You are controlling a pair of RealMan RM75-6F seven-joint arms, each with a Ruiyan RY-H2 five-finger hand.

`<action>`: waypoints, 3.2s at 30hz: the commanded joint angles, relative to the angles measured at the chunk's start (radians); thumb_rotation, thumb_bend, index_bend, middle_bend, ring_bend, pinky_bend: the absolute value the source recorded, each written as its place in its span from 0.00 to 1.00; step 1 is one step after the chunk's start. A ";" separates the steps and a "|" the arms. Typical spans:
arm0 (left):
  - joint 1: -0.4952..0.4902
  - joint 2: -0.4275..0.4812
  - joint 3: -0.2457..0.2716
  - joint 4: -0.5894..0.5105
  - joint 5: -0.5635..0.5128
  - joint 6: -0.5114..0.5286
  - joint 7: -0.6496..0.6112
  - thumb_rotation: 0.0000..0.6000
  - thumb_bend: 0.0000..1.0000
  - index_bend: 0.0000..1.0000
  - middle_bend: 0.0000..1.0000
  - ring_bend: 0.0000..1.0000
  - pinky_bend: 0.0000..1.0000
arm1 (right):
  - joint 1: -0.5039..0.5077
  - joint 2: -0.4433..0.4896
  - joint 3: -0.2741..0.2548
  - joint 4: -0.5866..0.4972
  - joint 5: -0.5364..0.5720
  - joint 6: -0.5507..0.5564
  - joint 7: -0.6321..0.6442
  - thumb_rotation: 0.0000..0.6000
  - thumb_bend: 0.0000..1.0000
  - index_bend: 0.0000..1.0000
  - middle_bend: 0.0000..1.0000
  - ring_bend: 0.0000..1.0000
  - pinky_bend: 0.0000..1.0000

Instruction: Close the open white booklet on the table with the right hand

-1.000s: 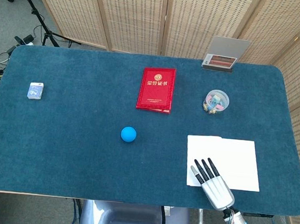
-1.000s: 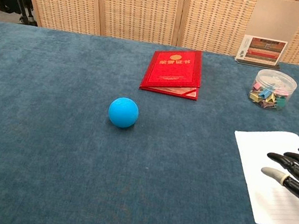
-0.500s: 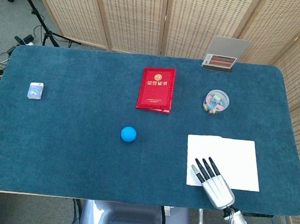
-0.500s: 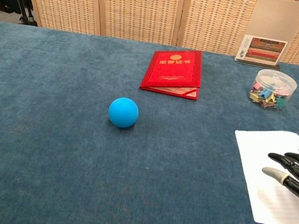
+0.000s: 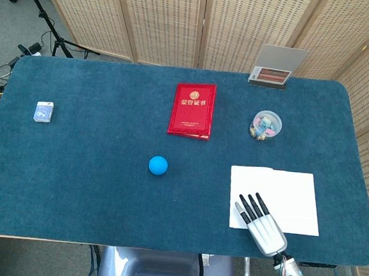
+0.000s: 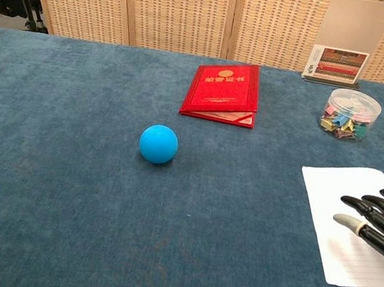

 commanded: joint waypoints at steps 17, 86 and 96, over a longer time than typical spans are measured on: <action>-0.002 -0.001 0.000 -0.003 -0.001 -0.005 0.006 1.00 0.00 0.00 0.00 0.00 0.00 | 0.013 -0.031 0.011 0.044 0.033 0.000 0.060 1.00 0.71 0.00 0.00 0.00 0.00; 0.008 0.008 0.009 0.010 0.019 0.018 -0.037 1.00 0.00 0.00 0.00 0.00 0.00 | 0.060 0.378 0.268 -0.307 0.759 -0.250 0.821 1.00 0.10 0.00 0.00 0.00 0.00; 0.012 0.009 0.008 0.018 0.021 0.026 -0.053 1.00 0.00 0.00 0.00 0.00 0.00 | -0.065 0.379 0.250 -0.439 0.501 0.232 0.631 1.00 0.10 0.00 0.00 0.00 0.00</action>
